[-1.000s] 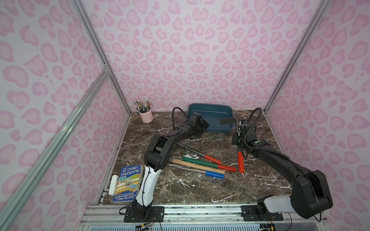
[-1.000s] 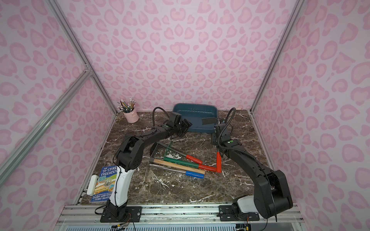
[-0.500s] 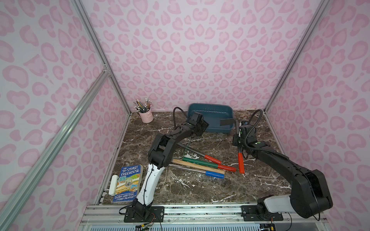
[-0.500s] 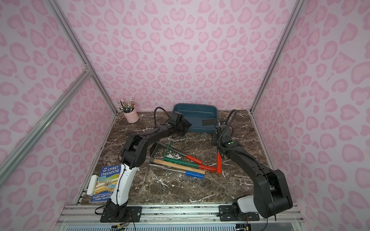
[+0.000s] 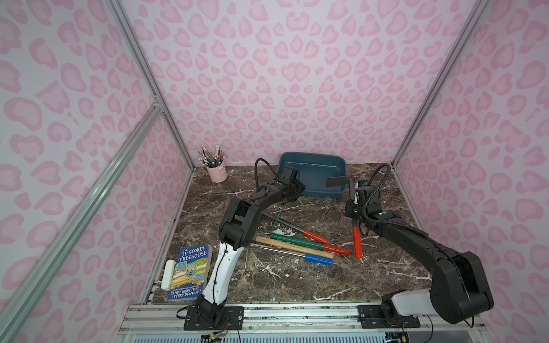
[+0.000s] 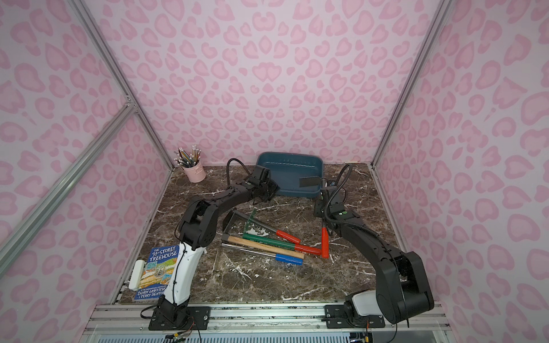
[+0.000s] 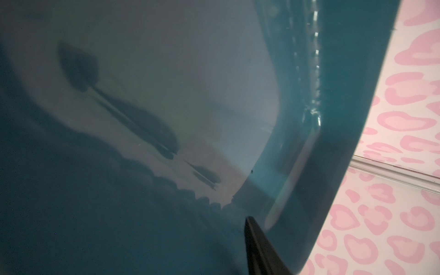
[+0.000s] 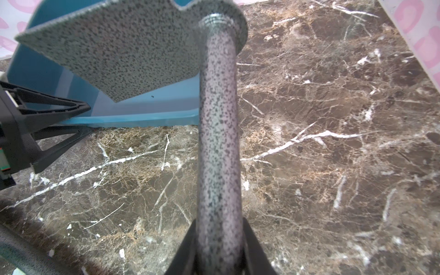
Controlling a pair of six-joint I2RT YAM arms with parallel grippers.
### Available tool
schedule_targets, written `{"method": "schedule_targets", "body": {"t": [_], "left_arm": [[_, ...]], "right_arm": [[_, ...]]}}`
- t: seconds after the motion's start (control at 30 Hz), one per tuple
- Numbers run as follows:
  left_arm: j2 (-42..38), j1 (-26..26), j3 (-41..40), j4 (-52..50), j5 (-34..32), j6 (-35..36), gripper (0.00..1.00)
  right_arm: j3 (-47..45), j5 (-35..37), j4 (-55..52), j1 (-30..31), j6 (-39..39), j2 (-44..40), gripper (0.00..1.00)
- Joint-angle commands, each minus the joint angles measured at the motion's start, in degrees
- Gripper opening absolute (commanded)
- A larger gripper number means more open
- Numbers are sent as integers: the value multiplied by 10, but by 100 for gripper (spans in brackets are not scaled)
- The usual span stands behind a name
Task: Put the small hoe into the storage box
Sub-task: Adjust the storage box at the center of the board.
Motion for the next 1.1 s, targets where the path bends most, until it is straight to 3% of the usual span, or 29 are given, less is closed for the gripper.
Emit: {"method": "schedule_targets", "body": {"t": [0.0,0.07,0.5,0.9,1.07], "left_arm": [[-14,1,-10,-2,-8,17,38],[-23,2,-19,-2,-6,21,32],[-79,4,-98,1,-2,44,16],[-161,4,-196,9,-7,66,14],[-191,4,-228,15,-20,78,16]], "right_arm": [[2,-6,45,0,4,-4,0],[2,-6,45,0,3,-5,0],[22,-41,37,1,-16,3,0],[80,-139,21,11,-89,50,0],[121,-149,7,32,-136,93,0]]}}
